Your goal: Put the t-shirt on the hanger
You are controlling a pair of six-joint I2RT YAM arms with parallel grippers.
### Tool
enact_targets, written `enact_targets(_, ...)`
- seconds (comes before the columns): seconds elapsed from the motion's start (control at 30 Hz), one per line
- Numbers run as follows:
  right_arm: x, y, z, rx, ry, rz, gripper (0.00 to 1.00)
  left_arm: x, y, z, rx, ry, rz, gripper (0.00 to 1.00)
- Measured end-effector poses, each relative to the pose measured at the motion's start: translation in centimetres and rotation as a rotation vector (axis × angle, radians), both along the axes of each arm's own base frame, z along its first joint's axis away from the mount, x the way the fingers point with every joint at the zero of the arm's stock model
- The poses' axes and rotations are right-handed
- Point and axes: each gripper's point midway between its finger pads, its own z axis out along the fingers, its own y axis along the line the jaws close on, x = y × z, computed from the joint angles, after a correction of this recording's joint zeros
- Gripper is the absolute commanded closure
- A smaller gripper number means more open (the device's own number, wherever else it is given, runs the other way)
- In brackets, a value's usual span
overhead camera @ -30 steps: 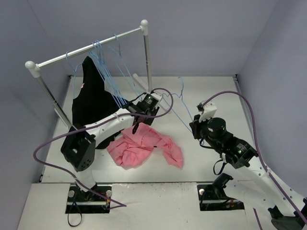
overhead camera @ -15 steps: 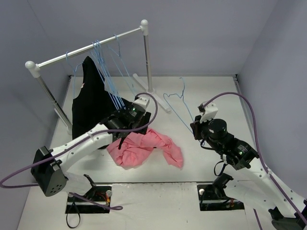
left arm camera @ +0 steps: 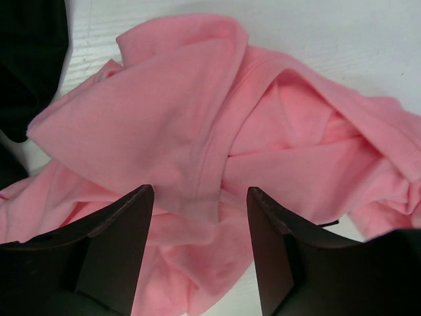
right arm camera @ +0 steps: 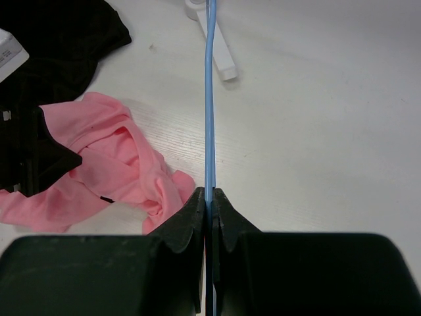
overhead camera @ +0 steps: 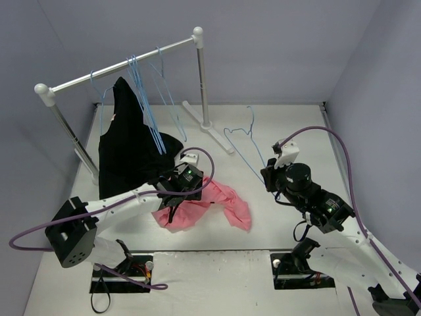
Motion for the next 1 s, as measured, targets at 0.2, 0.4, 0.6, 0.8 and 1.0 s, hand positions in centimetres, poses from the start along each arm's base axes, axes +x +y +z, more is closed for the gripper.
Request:
enact_targets(0.2,0.0,0.0,-0.1,0.002,0.002,-0.001,1.00,-0.3,-0.8,-0.4,-0.035,-0.006,0.011,0.47)
enact_targets(0.4,-0.1,0.0,-0.3,0.005,0.006,-0.003,1.00,-1.3,0.0,-0.6,-0.044,-0.009,0.019,0.47)
enact_targets(0.6,-0.2,-0.1,-0.8,0.000,0.015,-0.004,1.00,-1.2,0.6,1.3,-0.082,-0.063,0.029,0.50)
enact_targets(0.8,-0.2,-0.1,-0.7,0.000,0.014,-0.003,1.00,-1.2,0.6,0.2,-0.051,-0.040,0.028,0.51)
enact_targets(1.0,-0.2,-0.1,-0.7,0.001,0.014,-0.003,1.00,-1.4,0.6,-0.9,-0.029,-0.016,0.024,0.52)
